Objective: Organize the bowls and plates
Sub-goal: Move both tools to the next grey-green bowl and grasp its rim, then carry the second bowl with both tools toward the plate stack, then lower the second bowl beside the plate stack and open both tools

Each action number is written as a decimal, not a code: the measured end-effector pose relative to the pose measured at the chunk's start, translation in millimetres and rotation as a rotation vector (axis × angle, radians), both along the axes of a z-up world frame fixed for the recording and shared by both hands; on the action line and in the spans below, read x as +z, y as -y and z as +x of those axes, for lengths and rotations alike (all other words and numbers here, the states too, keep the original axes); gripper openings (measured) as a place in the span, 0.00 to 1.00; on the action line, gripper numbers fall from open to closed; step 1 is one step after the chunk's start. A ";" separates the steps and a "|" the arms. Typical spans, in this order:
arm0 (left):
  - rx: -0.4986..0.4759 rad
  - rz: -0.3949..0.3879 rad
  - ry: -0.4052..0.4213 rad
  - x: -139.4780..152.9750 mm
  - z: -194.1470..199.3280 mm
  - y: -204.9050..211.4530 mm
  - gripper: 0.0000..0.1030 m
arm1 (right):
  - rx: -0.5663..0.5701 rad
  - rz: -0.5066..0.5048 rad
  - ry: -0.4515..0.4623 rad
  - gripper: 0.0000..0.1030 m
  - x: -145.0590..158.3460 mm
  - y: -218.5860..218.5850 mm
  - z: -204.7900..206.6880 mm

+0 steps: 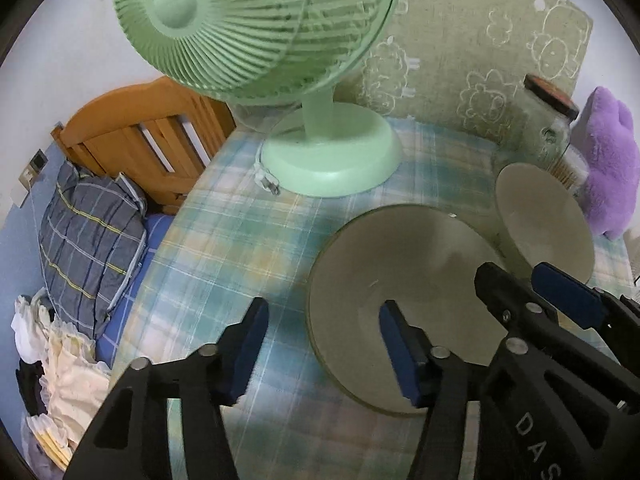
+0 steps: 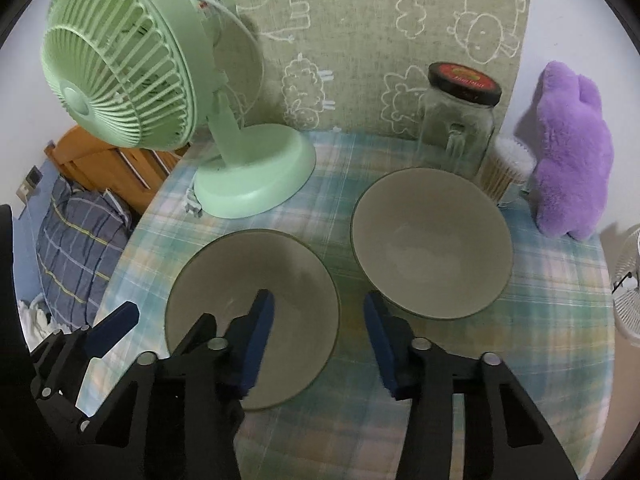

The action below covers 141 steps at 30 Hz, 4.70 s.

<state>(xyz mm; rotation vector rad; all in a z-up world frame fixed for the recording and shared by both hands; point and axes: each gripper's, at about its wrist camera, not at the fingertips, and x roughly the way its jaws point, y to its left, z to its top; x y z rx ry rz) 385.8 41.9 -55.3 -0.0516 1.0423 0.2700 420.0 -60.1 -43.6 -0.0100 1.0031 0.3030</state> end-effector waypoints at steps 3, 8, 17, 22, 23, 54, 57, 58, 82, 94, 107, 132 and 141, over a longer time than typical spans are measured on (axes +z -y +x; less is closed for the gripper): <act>-0.004 -0.005 -0.018 -8.8 5.7 -2.7 0.45 | -0.001 -0.004 -0.023 0.41 -10.1 -2.9 5.8; -0.006 -0.019 -0.030 -16.3 12.9 -5.0 0.31 | 0.002 -0.018 -0.030 0.28 -20.0 -6.5 13.2; -0.002 0.022 -0.029 -18.1 14.1 -4.5 0.15 | 0.015 -0.068 0.008 0.17 -20.8 -9.9 17.2; 0.006 0.020 -0.040 -16.9 12.7 -4.7 0.15 | 0.012 -0.087 0.014 0.12 -19.1 -9.6 16.4; 0.007 0.020 -0.042 -16.5 11.8 -4.3 0.15 | 0.012 -0.087 0.011 0.12 -18.7 -9.5 16.1; -0.068 0.006 -0.041 10.9 -56.7 38.4 0.15 | -0.069 -0.084 -0.026 0.12 7.2 38.4 -58.4; -0.085 0.006 -0.029 19.4 -69.4 41.7 0.15 | -0.086 -0.081 -0.025 0.12 14.9 43.0 -72.9; -0.092 0.002 -0.023 22.9 -74.1 42.6 0.15 | -0.091 -0.081 -0.023 0.12 17.5 44.6 -76.9; -0.274 -0.051 0.032 70.8 -192.3 62.1 0.15 | -0.270 -0.123 0.041 0.12 79.1 66.7 -220.9; -0.324 -0.068 -0.012 51.9 -231.6 73.3 0.15 | -0.312 -0.151 0.003 0.12 65.6 75.7 -270.6; -0.320 -0.078 -0.071 22.2 -250.3 71.8 0.15 | -0.323 -0.145 -0.080 0.12 31.3 77.8 -290.9; -0.327 -0.066 -0.099 -5.4 -239.9 73.2 0.15 | -0.333 -0.158 -0.119 0.12 -0.7 73.6 -279.6; -0.361 -0.095 -0.104 -5.1 -245.1 75.5 0.34 | -0.334 -0.127 -0.111 0.12 -5.0 80.2 -283.5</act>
